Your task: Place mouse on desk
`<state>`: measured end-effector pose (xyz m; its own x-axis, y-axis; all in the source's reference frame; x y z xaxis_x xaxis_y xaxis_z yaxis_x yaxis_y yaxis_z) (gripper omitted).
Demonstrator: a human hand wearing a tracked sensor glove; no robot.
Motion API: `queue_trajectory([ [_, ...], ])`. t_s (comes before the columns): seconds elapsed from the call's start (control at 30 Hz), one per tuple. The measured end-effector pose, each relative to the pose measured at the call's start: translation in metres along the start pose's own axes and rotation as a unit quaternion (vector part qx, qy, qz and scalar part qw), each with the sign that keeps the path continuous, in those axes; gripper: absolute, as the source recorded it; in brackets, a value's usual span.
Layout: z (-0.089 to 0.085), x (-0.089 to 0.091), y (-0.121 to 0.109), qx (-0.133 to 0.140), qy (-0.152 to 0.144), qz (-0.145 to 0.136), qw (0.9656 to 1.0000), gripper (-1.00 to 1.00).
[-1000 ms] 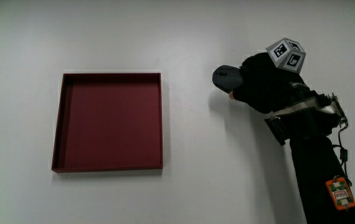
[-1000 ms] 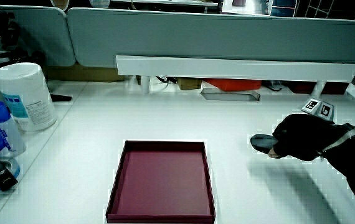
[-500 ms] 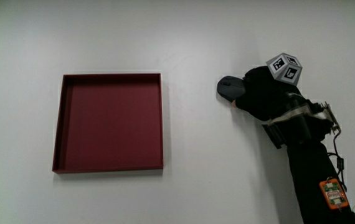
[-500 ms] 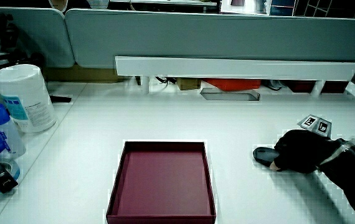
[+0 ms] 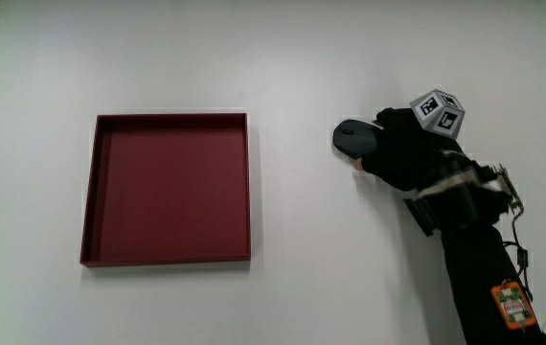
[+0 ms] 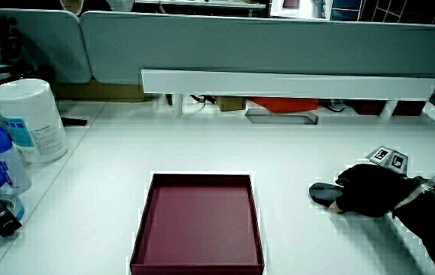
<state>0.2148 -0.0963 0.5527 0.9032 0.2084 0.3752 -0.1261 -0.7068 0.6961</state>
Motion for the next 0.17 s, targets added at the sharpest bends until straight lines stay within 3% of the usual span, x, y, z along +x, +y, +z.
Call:
queue_trajectory([
  [0.17, 0.01, -0.006, -0.024, 0.01, 0.004, 0.03, 0.9995, -0.77],
])
